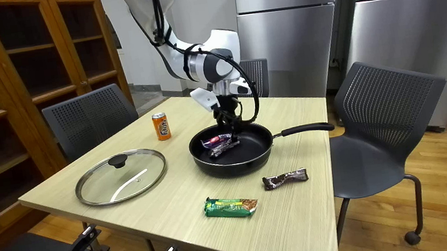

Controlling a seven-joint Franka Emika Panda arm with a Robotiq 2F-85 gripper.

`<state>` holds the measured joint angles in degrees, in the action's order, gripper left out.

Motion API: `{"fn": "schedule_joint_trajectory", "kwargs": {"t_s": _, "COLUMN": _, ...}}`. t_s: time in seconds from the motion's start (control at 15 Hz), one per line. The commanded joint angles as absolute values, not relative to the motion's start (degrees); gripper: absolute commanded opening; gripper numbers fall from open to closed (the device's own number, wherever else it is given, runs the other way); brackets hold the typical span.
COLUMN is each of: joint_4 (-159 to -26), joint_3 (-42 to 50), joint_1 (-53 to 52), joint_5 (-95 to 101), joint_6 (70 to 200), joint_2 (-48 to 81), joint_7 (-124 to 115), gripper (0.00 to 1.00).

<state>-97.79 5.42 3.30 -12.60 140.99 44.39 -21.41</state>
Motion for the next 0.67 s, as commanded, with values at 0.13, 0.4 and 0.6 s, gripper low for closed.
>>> {"fn": "schedule_joint_trajectory", "kwargs": {"t_s": 0.13, "joint_4": -103.81, "joint_3": 5.67, "joint_1": 3.78, "joint_5": -13.21, "joint_6": 140.39, "joint_2": 37.98, "joint_7": -20.81, "gripper": 1.0}}
{"fn": "schedule_joint_trajectory", "kwargs": {"t_s": 0.4, "joint_4": -109.21, "joint_3": 6.54, "joint_1": 3.37, "joint_5": -12.35, "joint_6": 141.24, "joint_2": 33.48, "joint_7": -20.42, "gripper": 1.0}}
{"fn": "schedule_joint_trajectory", "kwargs": {"t_s": 0.6, "joint_4": -113.84, "joint_3": 7.04, "joint_1": 3.33, "joint_5": -12.1, "joint_6": 142.3, "joint_2": 29.84, "joint_7": -20.26, "gripper": 1.0}}
